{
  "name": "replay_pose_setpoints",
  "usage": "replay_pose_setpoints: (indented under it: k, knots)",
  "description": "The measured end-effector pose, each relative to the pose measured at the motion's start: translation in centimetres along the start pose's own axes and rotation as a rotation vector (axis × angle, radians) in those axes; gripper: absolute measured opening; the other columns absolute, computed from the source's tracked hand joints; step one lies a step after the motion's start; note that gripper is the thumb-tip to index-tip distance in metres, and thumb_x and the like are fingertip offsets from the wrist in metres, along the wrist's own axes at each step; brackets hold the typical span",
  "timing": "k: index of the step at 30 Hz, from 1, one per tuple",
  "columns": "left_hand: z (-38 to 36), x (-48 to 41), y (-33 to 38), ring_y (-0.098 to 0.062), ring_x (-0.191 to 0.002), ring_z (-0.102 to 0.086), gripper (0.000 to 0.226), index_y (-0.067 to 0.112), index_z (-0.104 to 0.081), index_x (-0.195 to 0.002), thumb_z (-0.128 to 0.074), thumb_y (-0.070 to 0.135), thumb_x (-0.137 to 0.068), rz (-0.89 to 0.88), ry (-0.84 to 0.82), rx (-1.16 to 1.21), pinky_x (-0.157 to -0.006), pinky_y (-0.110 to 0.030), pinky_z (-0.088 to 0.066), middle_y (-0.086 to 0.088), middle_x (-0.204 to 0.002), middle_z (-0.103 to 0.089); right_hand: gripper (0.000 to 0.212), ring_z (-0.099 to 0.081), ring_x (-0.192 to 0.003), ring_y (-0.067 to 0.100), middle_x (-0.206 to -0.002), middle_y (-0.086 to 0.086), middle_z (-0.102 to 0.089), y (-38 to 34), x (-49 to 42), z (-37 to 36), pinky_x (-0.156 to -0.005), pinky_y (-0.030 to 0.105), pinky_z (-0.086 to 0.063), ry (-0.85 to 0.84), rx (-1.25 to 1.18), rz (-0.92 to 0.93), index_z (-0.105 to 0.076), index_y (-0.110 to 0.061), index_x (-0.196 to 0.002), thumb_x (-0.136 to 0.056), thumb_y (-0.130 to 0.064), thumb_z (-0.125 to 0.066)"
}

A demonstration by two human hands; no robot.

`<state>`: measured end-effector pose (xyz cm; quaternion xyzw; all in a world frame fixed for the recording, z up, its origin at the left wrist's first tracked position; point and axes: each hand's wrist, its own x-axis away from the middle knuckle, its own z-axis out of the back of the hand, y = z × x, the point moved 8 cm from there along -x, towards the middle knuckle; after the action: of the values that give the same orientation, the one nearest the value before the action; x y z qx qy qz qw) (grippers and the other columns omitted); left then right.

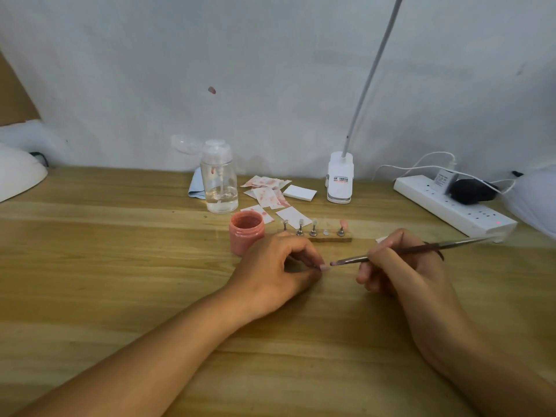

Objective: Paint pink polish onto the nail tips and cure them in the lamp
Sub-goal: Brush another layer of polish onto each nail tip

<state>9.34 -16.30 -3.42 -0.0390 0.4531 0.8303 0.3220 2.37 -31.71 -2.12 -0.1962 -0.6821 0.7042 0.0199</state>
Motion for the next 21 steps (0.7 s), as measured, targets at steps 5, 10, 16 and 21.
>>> replay_pose_setpoints:
  k: [5,10,16,21]
  knots:
    - [0.1,0.1,0.0,-0.001,-0.085,-0.062,0.012,0.024,-0.074,-0.083,-0.079,0.014,-0.079,0.005,-0.005,-0.012,-0.08,-0.024,-0.05,0.008,-0.087,-0.068,0.007,-0.053,-0.053,0.013,-0.059,0.013,-0.066,0.0,0.0,-0.6,-0.051,0.018,-0.045,-0.058,0.062,-0.001,-0.049,0.008,-0.083,-0.087,0.006,-0.055]
    - [0.1,0.1,0.2,-0.002,-0.086,-0.062,0.014,0.027,-0.074,-0.081,-0.079,0.014,-0.079,0.005,-0.01,-0.008,-0.083,-0.031,-0.051,0.008,-0.087,-0.068,0.005,-0.055,-0.052,0.009,-0.061,0.013,-0.067,-0.1,0.2,-1.2,-0.054,0.02,-0.046,-0.09,0.109,-0.004,-0.052,0.009,-0.086,-0.087,0.007,-0.057]
    - [0.0,0.1,0.2,-0.002,-0.085,-0.062,0.005,0.023,-0.075,-0.082,-0.079,0.024,-0.081,0.006,0.001,0.008,-0.079,-0.028,-0.051,0.009,-0.086,-0.068,0.01,-0.053,-0.049,0.007,-0.055,0.006,-0.062,0.2,-0.3,0.3,-0.05,0.017,-0.043,0.034,0.063,-0.025,-0.05,0.012,-0.087,-0.088,0.003,-0.055]
    - [0.1,0.2,0.3,0.0,-0.085,-0.061,0.012,0.025,-0.074,-0.082,-0.079,0.015,-0.08,-0.001,-0.009,-0.029,-0.079,-0.022,-0.05,0.009,-0.087,-0.067,0.007,-0.052,-0.053,0.012,-0.061,0.013,-0.066,-0.2,0.2,-1.1,-0.052,0.019,-0.044,-0.092,0.095,-0.02,-0.051,0.009,-0.087,-0.087,0.003,-0.056]
